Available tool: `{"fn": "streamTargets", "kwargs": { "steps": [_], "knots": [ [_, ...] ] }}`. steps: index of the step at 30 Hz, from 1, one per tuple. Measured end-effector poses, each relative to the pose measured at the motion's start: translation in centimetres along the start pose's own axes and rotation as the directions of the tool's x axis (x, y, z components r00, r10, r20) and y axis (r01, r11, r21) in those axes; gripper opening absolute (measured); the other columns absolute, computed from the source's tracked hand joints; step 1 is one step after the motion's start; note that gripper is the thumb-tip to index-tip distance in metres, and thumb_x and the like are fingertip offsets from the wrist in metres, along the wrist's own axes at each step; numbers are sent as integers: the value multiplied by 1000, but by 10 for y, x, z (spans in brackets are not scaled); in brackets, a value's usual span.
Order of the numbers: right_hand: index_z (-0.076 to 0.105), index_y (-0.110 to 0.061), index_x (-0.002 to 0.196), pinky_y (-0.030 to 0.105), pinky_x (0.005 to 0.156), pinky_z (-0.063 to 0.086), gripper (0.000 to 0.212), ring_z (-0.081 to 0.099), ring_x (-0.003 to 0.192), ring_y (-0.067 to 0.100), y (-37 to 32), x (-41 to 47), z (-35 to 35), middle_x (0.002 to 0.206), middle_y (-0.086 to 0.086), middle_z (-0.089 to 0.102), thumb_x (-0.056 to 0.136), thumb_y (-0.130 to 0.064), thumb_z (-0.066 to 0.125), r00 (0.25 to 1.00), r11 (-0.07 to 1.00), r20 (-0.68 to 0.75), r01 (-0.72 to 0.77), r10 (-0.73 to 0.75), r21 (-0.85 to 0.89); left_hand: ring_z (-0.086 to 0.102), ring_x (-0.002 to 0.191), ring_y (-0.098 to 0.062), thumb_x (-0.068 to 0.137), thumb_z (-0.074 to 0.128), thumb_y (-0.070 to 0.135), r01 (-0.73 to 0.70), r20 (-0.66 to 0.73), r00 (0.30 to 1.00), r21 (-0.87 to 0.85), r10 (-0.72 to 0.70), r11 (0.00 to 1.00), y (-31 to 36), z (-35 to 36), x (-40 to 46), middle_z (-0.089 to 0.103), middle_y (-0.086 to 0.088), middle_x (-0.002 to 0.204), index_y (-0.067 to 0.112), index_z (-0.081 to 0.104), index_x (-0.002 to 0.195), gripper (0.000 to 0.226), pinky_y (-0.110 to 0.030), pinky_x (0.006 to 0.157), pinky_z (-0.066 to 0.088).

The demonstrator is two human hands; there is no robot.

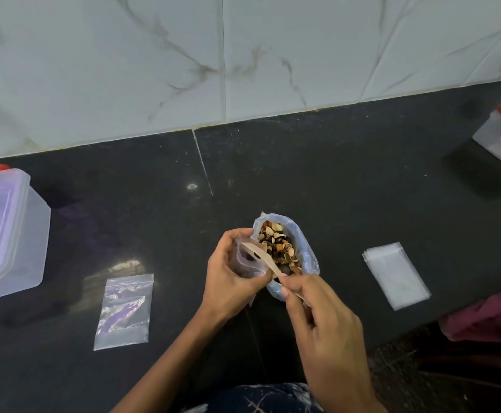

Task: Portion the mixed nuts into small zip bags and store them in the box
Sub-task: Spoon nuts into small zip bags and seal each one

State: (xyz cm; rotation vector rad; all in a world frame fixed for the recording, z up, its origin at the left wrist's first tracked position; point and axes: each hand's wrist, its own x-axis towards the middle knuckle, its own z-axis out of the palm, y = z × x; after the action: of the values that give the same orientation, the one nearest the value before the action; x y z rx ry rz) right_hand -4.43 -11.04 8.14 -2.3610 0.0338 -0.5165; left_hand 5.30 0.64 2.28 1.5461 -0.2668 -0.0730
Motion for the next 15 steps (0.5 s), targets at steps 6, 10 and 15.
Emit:
{"fn": "streamTargets", "kwargs": {
  "steps": [6,10,15],
  "knots": [
    [62,-21,99,0,56,40,17,56,75,-11,5,3,-3,86,-23,57,91,-29,48,986,997,-165,0,14,82,65,91,-12,63,83,14,20,-8,1000,42,-20,999,-4,1,-2,64,4,102,16,53,113,59,-25,71,56],
    [65,-14,94,4,56,44,23,60,81,-6,25,15,-10,85,-19,60,93,-33,52,956,990,-260,-124,137,66,64,99,-17,66,82,14,40,-7,999,59,-40,997,-9,-2,-1,63,6,104,17,53,113,56,-28,76,57],
    [65,-14,92,21,52,55,30,62,69,2,51,16,6,80,-14,60,89,-36,46,964,981,-186,-195,191,-3,65,99,-15,69,81,-2,56,6,998,67,-57,996,-16,0,0,61,4,109,15,54,111,53,-30,76,58]
  ]
}}
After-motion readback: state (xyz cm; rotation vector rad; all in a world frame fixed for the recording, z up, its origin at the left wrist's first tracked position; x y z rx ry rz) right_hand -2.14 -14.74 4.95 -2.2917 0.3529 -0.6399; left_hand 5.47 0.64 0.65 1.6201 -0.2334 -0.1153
